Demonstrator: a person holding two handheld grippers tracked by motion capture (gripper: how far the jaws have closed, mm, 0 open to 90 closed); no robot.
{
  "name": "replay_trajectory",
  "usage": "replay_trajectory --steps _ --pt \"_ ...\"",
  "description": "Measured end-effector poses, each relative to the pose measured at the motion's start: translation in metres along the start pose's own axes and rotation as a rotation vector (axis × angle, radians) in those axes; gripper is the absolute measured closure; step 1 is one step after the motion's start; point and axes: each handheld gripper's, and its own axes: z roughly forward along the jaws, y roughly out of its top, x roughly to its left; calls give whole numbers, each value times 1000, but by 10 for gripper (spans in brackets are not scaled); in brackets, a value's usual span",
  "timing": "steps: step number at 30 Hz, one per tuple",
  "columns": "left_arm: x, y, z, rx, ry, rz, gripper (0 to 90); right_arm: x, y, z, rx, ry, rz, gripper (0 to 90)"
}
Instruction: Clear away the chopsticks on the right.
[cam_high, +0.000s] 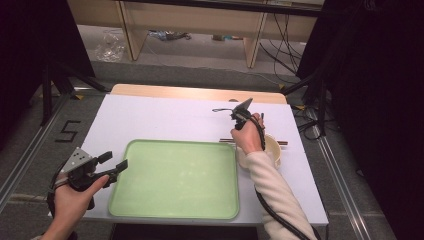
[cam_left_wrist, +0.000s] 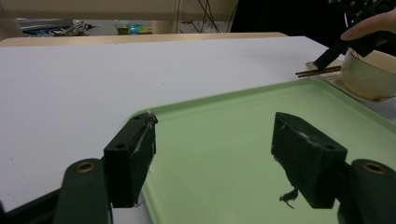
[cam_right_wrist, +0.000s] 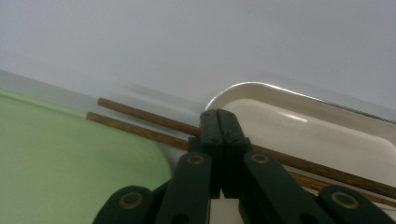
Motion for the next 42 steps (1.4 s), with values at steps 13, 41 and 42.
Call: replay_trajectory --steps 13,41,42 --pt "0 0 0 0 3 2 306 -1 0 1 -35 -12 5 900" --pt "1 0 -1 -2 1 0 310 18 5 -9 -140 -96 -1032 653" --pt "1 0 -1 -1 2 1 310 19 7 -9 -126 -96 -1051 653"
